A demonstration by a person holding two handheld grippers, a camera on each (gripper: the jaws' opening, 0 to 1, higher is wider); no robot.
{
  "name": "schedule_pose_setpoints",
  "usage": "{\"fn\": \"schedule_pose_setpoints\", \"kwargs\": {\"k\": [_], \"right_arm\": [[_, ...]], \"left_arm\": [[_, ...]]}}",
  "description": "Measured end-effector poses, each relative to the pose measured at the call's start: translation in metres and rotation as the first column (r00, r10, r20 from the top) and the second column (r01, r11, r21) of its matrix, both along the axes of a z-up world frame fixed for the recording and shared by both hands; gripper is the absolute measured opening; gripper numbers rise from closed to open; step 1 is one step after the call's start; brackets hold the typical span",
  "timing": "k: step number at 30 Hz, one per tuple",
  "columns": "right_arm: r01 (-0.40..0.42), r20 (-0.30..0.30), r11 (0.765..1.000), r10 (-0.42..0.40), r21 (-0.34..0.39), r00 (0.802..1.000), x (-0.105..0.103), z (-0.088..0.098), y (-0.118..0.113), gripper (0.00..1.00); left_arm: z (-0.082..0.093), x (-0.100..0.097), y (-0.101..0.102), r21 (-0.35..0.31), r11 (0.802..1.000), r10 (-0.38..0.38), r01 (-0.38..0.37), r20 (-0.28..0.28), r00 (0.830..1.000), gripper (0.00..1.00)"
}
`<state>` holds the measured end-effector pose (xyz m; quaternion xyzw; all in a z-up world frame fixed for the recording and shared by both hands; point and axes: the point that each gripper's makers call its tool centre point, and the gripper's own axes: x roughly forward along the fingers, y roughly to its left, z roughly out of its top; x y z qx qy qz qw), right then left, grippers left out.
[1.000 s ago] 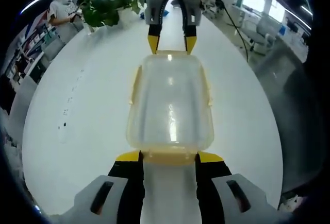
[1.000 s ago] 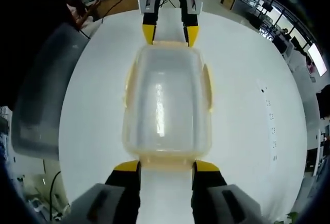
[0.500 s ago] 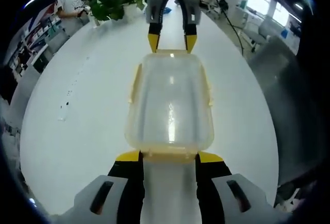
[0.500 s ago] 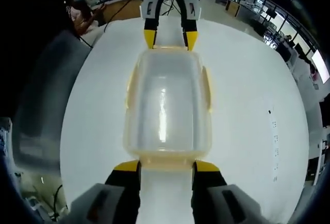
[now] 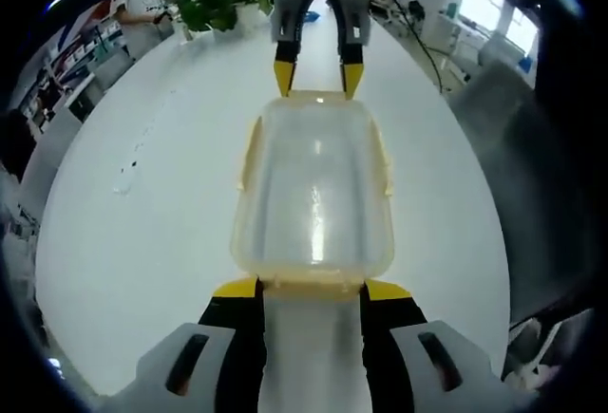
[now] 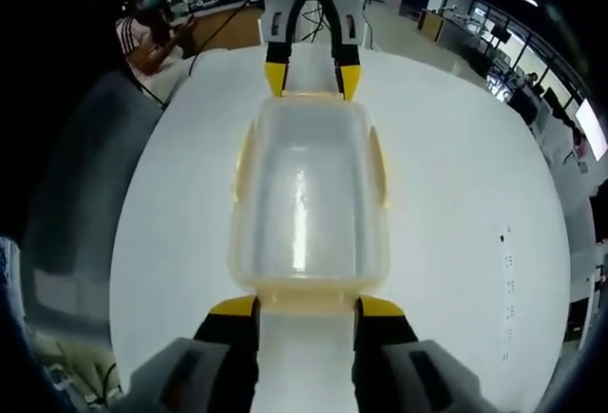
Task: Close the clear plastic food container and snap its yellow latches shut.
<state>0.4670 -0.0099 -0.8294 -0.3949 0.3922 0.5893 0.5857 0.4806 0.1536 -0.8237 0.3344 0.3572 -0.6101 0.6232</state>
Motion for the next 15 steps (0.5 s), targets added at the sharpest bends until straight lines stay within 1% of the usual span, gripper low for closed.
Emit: {"fn": "schedule_pose_setpoints", "kwargs": {"k": [4, 7, 11, 15], "right_arm": [[-0.011, 0.002, 1.000, 0.011, 0.002, 1.000, 0.0023, 0.0042, -0.0011, 0.36], [-0.017, 0.007, 1.000, 0.017, -0.011, 1.000, 0.0043, 0.0070, -0.0050, 0.36], [-0.016, 0.006, 1.000, 0.016, -0.017, 1.000, 0.0059, 0.0059, -0.0090, 0.36], [-0.017, -0.002, 1.000, 0.017, -0.021, 1.000, 0.0002, 0.0002, -0.0069, 0.36]], "left_arm": [[0.0021, -0.0008, -0.0014, -0.007, 1.000, 0.012, -0.012, 0.003, 1.000, 0.36], [0.0053, 0.0013, -0.0059, -0.021, 1.000, 0.015, -0.014, 0.014, 1.000, 0.36], [0.0039, 0.0016, -0.0099, -0.024, 1.000, 0.014, -0.013, 0.019, 1.000, 0.36], [0.0003, -0.0011, -0.0086, -0.010, 1.000, 0.005, -0.004, 0.016, 1.000, 0.36]]}}
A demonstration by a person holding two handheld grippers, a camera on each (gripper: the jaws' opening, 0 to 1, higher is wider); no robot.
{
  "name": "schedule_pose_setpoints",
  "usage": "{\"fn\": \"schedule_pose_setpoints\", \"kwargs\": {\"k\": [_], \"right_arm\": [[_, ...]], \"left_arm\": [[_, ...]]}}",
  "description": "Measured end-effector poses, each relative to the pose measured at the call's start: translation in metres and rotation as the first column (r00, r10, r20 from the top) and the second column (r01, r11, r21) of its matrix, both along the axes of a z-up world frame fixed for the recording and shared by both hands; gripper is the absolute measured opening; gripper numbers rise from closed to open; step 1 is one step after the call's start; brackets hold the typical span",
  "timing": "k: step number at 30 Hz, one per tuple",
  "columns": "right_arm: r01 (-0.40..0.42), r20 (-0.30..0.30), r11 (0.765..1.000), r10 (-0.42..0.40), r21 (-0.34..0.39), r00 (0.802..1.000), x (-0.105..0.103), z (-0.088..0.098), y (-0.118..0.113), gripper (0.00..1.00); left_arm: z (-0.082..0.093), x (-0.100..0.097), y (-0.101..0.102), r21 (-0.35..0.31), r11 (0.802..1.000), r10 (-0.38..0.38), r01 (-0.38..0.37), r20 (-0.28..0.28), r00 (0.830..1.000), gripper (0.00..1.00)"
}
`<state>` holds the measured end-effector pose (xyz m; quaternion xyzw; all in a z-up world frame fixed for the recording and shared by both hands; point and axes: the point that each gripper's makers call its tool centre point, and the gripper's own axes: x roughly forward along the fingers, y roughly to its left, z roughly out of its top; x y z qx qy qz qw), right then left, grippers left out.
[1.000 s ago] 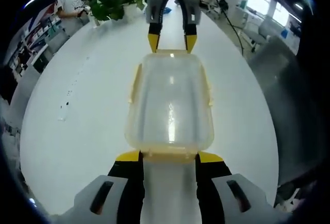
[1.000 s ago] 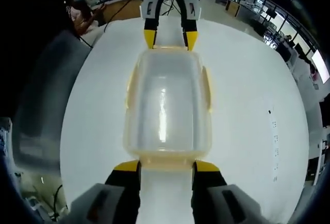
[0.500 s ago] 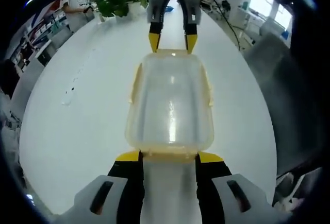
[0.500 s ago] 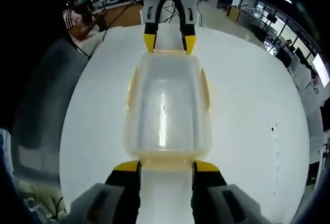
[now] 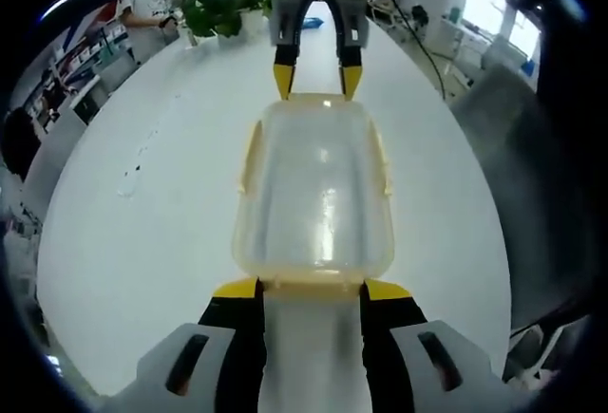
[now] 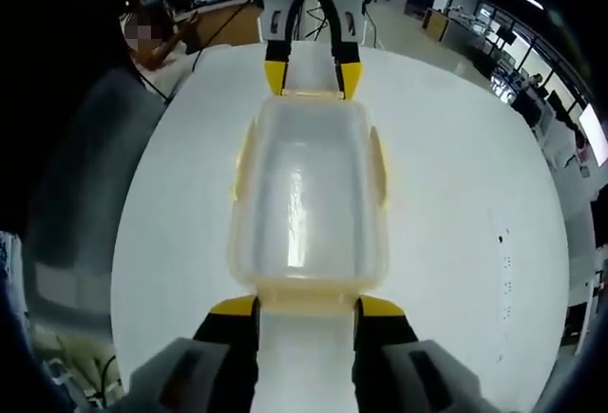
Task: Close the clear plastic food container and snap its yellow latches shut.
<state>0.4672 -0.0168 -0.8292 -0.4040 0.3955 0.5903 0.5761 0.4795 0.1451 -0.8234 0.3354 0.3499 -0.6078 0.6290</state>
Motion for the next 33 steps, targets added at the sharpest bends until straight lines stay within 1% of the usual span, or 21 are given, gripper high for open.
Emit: {"fn": "schedule_pose_setpoints", "kwargs": {"k": [5, 7, 12, 19, 20, 21, 23, 25, 27, 29, 30, 33], "right_arm": [[0.006, 0.011, 1.000, -0.006, 0.007, 1.000, 0.001, -0.002, 0.000, 0.36], [0.002, 0.013, 1.000, -0.002, 0.002, 1.000, 0.001, -0.004, -0.001, 0.36], [0.000, 0.014, 1.000, 0.000, 0.010, 1.000, 0.002, -0.003, -0.001, 0.36], [0.009, 0.010, 1.000, -0.009, 0.011, 1.000, 0.002, -0.004, 0.000, 0.37], [0.012, 0.008, 1.000, -0.012, 0.014, 1.000, 0.003, -0.004, -0.001, 0.38], [0.033, -0.017, 0.999, -0.033, 0.029, 0.999, 0.002, -0.003, -0.001, 0.39], [0.064, -0.046, 0.997, -0.062, 0.035, 0.997, 0.002, 0.001, -0.005, 0.45], [0.065, -0.043, 0.997, -0.063, 0.037, 0.997, 0.004, 0.006, -0.009, 0.46], [0.067, -0.044, 0.996, -0.065, 0.054, 0.997, 0.004, 0.014, -0.011, 0.43], [0.096, -0.060, 0.992, -0.091, 0.088, 0.994, 0.006, 0.021, -0.010, 0.40], [0.132, -0.069, 0.984, -0.124, 0.123, 0.990, 0.008, 0.025, -0.008, 0.39], [0.173, -0.070, 0.965, -0.162, 0.196, 0.984, 0.014, 0.035, -0.001, 0.35]], "left_arm": [[-0.005, 0.001, 0.000, 0.009, 1.000, 0.000, 0.000, -0.002, 1.000, 0.36], [-0.004, 0.001, -0.001, 0.004, 1.000, -0.001, 0.001, -0.002, 1.000, 0.36], [-0.004, 0.000, -0.001, -0.003, 1.000, -0.001, 0.001, -0.011, 1.000, 0.36], [-0.005, 0.000, 0.001, -0.014, 1.000, -0.020, 0.020, -0.008, 1.000, 0.37], [-0.005, 0.000, 0.001, -0.019, 1.000, -0.021, 0.021, -0.010, 1.000, 0.38], [-0.005, 0.001, 0.002, -0.022, 1.000, -0.018, 0.018, -0.018, 1.000, 0.38], [-0.002, 0.001, 0.004, -0.034, 0.999, -0.015, 0.014, -0.022, 1.000, 0.38], [0.002, 0.001, 0.005, -0.054, 0.999, -0.004, 0.003, -0.025, 1.000, 0.38], [0.005, 0.000, 0.008, -0.075, 0.997, 0.000, -0.002, -0.030, 1.000, 0.38], [0.007, -0.001, 0.010, -0.085, 0.996, 0.010, -0.013, -0.040, 0.999, 0.37], [0.008, -0.003, 0.011, -0.095, 0.995, 0.014, -0.019, -0.046, 0.999, 0.37], [0.015, -0.007, 0.011, -0.140, 0.989, 0.033, -0.038, -0.044, 0.999, 0.35]]}}
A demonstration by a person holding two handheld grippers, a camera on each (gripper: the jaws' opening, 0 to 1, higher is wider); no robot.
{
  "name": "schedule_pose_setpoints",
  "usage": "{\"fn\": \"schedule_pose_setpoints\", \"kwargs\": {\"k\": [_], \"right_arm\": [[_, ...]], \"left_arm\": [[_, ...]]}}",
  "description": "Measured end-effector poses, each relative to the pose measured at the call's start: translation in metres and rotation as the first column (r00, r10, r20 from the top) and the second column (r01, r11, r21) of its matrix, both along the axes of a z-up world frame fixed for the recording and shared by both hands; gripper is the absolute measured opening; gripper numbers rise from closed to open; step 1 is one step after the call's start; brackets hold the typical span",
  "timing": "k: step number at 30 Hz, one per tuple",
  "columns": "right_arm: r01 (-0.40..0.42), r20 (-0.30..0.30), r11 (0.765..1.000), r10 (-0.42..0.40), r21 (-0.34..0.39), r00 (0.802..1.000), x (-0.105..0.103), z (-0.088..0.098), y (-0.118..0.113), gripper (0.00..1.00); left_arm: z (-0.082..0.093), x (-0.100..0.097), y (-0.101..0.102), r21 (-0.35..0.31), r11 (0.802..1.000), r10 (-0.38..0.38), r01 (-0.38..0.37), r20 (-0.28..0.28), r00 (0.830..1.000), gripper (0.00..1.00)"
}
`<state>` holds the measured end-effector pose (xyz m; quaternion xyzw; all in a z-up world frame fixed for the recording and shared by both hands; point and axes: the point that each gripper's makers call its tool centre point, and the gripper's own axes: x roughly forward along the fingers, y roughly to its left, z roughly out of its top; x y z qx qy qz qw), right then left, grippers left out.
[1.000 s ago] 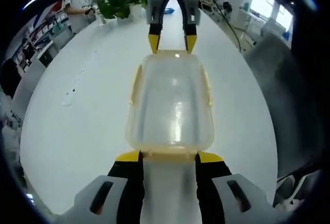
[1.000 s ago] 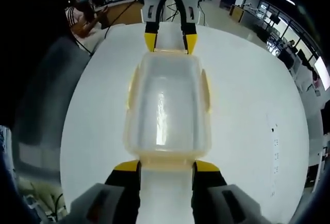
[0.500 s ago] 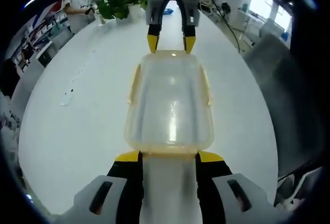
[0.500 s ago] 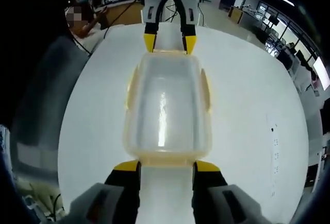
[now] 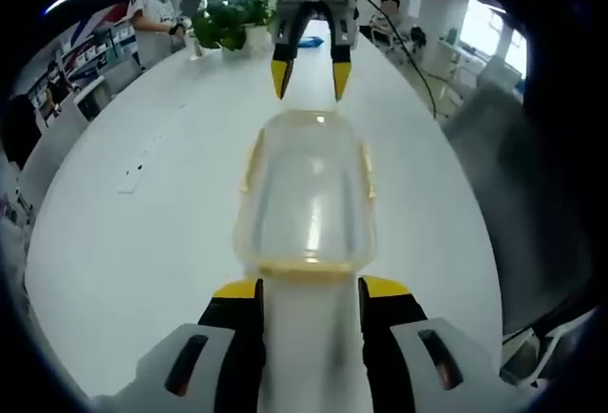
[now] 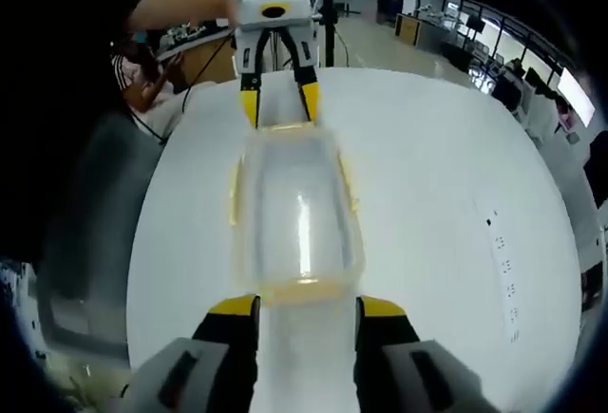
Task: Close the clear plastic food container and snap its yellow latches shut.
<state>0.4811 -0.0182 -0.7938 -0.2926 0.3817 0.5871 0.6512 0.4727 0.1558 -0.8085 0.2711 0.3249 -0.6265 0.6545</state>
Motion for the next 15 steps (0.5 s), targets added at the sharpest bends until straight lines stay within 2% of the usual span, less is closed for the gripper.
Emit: {"fn": "schedule_pose_setpoints", "kwargs": {"k": [2, 4, 8, 12, 15], "right_arm": [[0.008, 0.015, 0.999, -0.009, 0.051, 1.000, 0.001, 0.006, 0.007, 0.29], [-0.004, 0.024, 0.998, 0.003, 0.057, 1.000, -0.002, 0.005, 0.010, 0.25], [-0.044, 0.050, 0.999, 0.043, 0.015, 0.998, -0.004, 0.001, 0.011, 0.25], [-0.040, 0.050, 0.999, 0.039, 0.028, 0.998, -0.001, 0.005, 0.017, 0.24], [-0.053, 0.068, 0.998, 0.051, 0.035, 0.996, 0.001, 0.006, 0.030, 0.24]], "left_arm": [[0.012, -0.001, -0.008, -0.089, 0.996, 0.021, -0.021, -0.009, 1.000, 0.32], [0.017, 0.005, -0.013, -0.124, 0.990, 0.059, -0.060, -0.010, 0.998, 0.34], [0.019, 0.010, -0.018, -0.127, 0.991, 0.051, -0.049, 0.020, 0.998, 0.32], [0.018, 0.012, -0.021, -0.134, 0.990, 0.053, -0.050, 0.018, 0.998, 0.31], [0.015, 0.012, -0.029, -0.132, 0.990, 0.057, -0.055, 0.012, 0.998, 0.27]]}}
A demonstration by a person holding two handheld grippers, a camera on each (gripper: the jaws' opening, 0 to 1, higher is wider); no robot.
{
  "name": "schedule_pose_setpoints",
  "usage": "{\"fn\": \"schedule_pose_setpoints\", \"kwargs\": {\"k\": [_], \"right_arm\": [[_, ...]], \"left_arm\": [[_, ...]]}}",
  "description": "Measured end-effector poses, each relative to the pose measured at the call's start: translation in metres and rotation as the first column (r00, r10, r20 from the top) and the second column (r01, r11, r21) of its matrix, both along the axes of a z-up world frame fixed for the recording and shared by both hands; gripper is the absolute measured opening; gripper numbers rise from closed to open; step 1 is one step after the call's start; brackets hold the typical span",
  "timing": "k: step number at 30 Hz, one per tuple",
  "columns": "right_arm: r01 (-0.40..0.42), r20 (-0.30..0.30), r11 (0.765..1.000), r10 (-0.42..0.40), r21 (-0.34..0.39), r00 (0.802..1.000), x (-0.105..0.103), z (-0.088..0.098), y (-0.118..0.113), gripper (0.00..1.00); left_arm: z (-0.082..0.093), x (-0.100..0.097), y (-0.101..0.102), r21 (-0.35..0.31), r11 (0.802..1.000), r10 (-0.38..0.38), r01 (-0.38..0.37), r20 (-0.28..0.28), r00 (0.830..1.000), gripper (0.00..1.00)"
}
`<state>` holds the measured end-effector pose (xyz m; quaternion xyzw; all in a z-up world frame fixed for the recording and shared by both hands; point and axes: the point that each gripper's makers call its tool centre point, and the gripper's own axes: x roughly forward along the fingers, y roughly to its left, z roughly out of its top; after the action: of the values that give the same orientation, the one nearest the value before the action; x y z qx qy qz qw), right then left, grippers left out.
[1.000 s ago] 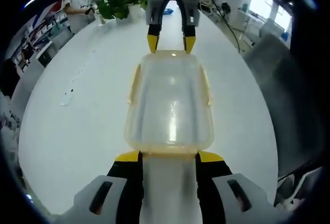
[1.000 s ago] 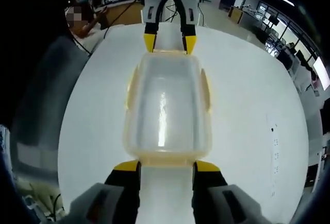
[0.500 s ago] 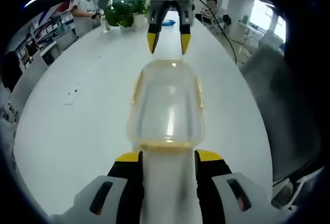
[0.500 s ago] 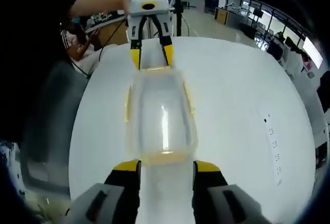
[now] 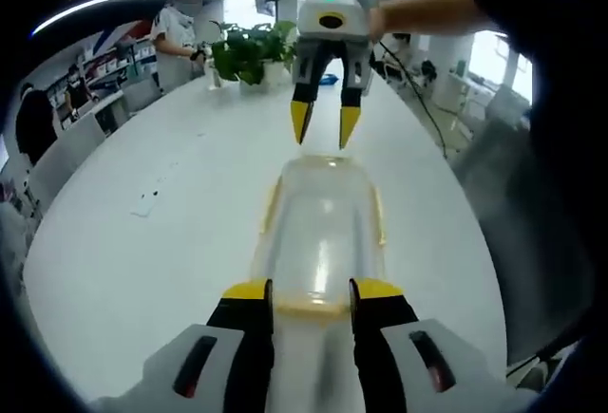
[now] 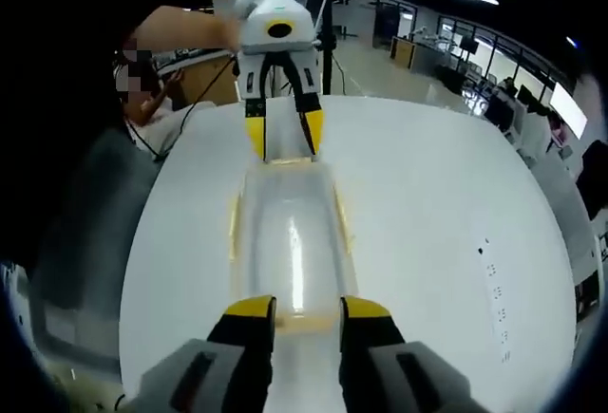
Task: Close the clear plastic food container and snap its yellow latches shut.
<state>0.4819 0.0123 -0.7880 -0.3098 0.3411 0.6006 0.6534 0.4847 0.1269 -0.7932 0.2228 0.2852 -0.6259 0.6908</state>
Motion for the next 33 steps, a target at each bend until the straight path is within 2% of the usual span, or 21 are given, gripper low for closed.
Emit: {"fn": "schedule_pose_setpoints", "kwargs": {"k": [7, 12, 13, 22, 26, 33], "right_arm": [[-0.045, 0.012, 0.999, 0.045, 0.012, 0.999, -0.001, -0.007, 0.040, 0.24], [-0.063, 0.009, 0.997, 0.063, 0.037, 0.998, -0.002, -0.005, 0.056, 0.24], [-0.072, 0.015, 0.997, 0.071, 0.034, 0.997, -0.002, -0.006, 0.058, 0.24], [-0.076, 0.009, 0.997, 0.075, 0.035, 0.997, 0.001, -0.007, 0.059, 0.25], [-0.067, 0.004, 0.997, 0.067, 0.026, 0.998, 0.004, -0.009, 0.060, 0.32], [-0.077, -0.011, 0.997, 0.077, 0.020, 0.997, 0.010, -0.009, 0.060, 0.41]], "left_arm": [[-0.003, -0.001, -0.024, -0.003, 1.000, -0.019, 0.019, 0.002, 1.000, 0.28], [0.005, -0.001, -0.045, -0.039, 0.999, -0.036, 0.036, 0.009, 0.999, 0.27], [0.007, -0.001, -0.050, -0.057, 0.998, -0.041, 0.041, 0.005, 0.999, 0.26], [0.004, -0.006, -0.062, -0.050, 0.996, -0.071, 0.071, 0.007, 0.997, 0.26], [-0.002, -0.013, -0.066, -0.021, 0.995, -0.095, 0.096, 0.027, 0.995, 0.27], [-0.003, -0.025, -0.070, -0.027, 0.994, -0.105, 0.106, 0.027, 0.994, 0.31]]}}
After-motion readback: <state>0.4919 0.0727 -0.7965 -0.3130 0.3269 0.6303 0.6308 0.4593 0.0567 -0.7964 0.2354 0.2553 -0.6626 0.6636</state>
